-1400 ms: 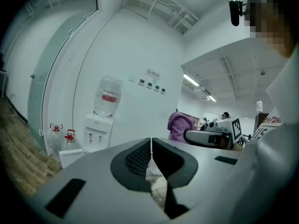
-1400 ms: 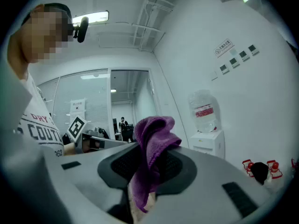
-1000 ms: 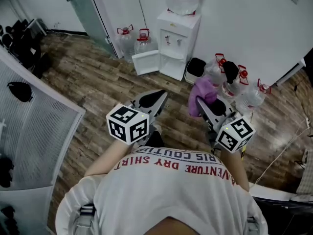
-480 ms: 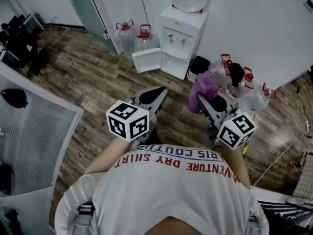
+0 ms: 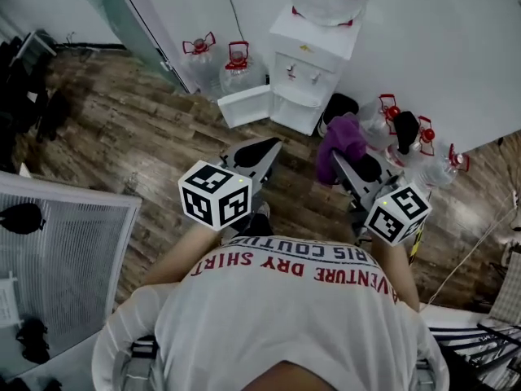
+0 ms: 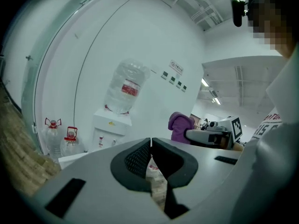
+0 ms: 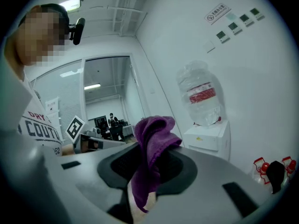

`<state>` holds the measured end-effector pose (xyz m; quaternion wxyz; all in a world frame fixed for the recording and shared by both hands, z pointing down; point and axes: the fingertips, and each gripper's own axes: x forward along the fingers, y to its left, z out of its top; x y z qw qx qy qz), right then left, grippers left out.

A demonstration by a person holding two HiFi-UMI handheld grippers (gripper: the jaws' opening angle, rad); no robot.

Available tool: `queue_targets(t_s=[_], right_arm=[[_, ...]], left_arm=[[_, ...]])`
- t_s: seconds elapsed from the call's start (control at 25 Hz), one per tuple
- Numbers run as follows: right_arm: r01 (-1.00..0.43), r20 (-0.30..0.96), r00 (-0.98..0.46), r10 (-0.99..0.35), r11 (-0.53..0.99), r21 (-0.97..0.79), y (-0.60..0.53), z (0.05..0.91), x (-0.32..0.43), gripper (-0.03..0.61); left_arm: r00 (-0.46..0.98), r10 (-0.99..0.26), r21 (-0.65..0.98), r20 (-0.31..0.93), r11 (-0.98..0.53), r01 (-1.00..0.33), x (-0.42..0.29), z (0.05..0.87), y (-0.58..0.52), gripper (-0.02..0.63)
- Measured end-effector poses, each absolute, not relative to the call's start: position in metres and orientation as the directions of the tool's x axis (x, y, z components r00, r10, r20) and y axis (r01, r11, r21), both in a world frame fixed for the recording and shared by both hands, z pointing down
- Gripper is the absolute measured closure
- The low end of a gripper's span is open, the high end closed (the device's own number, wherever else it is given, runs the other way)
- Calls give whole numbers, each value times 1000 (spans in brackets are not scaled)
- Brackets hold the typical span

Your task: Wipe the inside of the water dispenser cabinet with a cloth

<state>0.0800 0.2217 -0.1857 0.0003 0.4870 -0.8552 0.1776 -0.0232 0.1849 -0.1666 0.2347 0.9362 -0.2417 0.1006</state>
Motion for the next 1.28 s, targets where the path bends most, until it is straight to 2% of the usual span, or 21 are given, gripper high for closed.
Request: queue_targets(t_s=[0.48,0.8,1.04,1.28], right_arm=[[-858,305,-486,-819,381,-346,89,-118,69,472],[-837,358,-536,-765,426,-343,56,-57,72,472],[-828,429,-560,-709,461,-318,41,25,87,472],[-811,483,-583,-653,503,-299,18,139,97,472]], left_arm=[[881,-314,449,354,-770,-454,-29,-98,44,580],[845,-354,469,401,-713,-522,-15,-28,18,580],[814,-403,402,418,-722,-564,-3,41,11,580],[783,-426,408,454,-682,-607,2,150,-4,580]])
